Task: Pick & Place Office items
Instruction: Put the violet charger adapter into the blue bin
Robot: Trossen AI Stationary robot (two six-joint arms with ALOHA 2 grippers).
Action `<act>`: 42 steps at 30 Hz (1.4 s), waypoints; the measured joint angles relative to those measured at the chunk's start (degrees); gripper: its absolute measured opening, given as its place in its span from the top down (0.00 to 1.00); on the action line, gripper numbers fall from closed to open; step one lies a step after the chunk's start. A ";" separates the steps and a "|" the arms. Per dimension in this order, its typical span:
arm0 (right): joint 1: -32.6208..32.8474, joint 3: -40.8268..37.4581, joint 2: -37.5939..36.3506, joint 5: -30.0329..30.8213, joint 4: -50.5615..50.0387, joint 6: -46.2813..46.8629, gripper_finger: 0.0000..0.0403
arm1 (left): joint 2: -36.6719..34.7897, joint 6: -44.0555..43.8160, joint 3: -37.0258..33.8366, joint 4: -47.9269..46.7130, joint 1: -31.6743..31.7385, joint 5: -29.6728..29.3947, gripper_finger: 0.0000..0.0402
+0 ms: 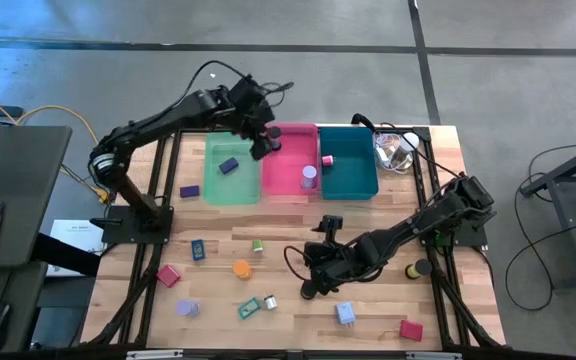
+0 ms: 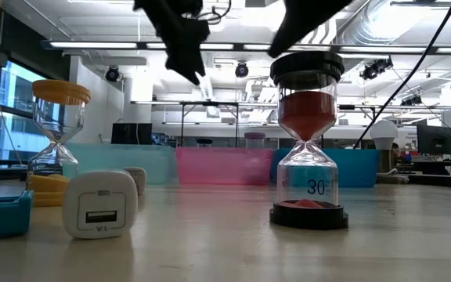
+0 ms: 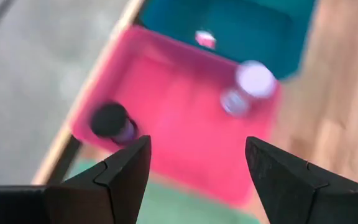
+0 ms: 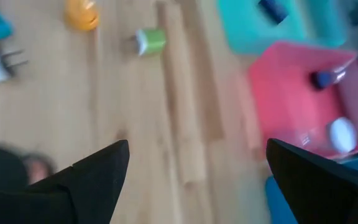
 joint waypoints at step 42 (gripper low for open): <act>12.48 0.07 -1.67 -26.03 -7.34 67.24 0.09 | -2.48 -5.21 -0.61 -20.79 -9.13 -2.78 0.37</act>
